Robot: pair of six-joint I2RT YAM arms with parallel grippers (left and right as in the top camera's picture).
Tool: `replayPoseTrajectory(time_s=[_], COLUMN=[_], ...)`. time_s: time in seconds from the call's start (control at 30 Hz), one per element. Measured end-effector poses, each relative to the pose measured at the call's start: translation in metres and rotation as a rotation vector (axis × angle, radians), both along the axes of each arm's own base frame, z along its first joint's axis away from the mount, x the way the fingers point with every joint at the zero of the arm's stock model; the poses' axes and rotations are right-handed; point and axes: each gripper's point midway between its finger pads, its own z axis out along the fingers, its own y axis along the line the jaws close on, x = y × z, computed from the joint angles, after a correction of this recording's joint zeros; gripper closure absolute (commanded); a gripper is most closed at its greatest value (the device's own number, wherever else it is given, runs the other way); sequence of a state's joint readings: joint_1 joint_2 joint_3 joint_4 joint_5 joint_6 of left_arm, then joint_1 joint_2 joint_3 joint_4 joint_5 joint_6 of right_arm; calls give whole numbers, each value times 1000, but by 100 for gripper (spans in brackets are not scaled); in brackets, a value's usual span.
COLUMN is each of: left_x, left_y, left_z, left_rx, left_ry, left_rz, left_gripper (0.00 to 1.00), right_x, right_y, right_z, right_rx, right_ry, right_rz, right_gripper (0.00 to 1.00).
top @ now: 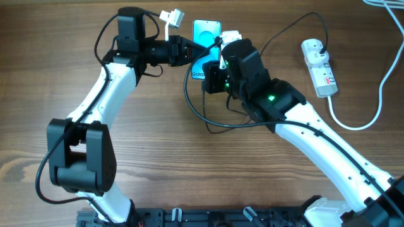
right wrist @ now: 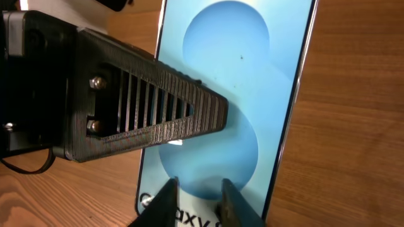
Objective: Plug charger to phone and switch on socket
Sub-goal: 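Release the cable and lower the phone flat with the left gripper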
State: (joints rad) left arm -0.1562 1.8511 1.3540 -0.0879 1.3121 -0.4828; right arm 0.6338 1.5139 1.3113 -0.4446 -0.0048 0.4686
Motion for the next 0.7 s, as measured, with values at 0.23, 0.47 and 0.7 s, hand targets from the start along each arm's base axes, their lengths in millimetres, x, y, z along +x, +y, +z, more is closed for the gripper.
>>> replayPoseTrajectory(time_s=[0.23,0.47,0.7], left_x=[6,-2,-3], left_y=[8,18,-15], left_z=[-34,-69,-132], left_rx=[128,270,387], left_ry=[143,204,233], left_rz=[116,167,132], left_gripper=[96,96,96], right_x=[-11,9,4], right_y=[-23,-113,-161], right_z=[-24,-46,-60], right_rx=[-45,-73,-117], right_ry=[134,268,358], right_rz=[-85,-352,-480], right_gripper=[44,14,1])
